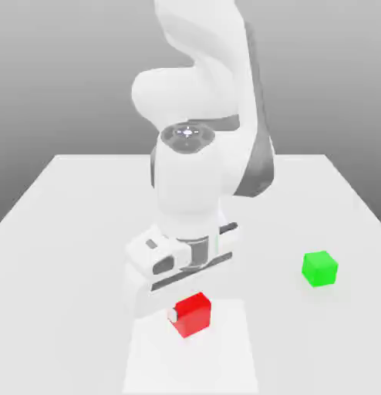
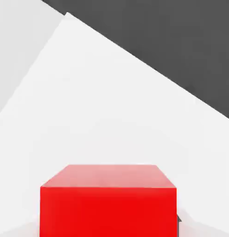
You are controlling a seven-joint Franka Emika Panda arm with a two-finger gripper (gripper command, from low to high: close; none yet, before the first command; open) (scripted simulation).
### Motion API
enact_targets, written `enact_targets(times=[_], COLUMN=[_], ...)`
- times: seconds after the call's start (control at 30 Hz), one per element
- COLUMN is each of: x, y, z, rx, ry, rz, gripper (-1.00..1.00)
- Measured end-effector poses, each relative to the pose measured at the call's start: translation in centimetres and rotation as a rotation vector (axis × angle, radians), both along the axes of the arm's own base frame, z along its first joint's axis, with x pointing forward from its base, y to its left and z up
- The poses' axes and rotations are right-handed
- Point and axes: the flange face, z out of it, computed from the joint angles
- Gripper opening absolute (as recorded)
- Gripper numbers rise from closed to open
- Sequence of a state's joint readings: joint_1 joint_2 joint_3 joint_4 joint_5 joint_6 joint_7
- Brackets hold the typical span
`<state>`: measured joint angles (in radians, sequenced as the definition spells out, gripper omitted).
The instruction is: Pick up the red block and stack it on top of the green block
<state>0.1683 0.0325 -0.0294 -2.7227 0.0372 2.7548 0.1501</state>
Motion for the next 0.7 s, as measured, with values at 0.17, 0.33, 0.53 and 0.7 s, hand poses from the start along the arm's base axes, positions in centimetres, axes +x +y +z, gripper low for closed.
enact_targets(times=[0.17,0.33,0.53,0.7], x=[-6.0,-14.4,-17.7,-17.9], y=[11.9,19.5,21.6,21.6], z=[1.8,3.0,-0.4,-2.9], rx=[0.018,0.002,-0.016,-0.014], ry=[0.001,-0.003,-0.009,-0.008], rz=[0.380,0.737,0.869,0.872], gripper=[-1.00,-1.00,-1.00,1.00])
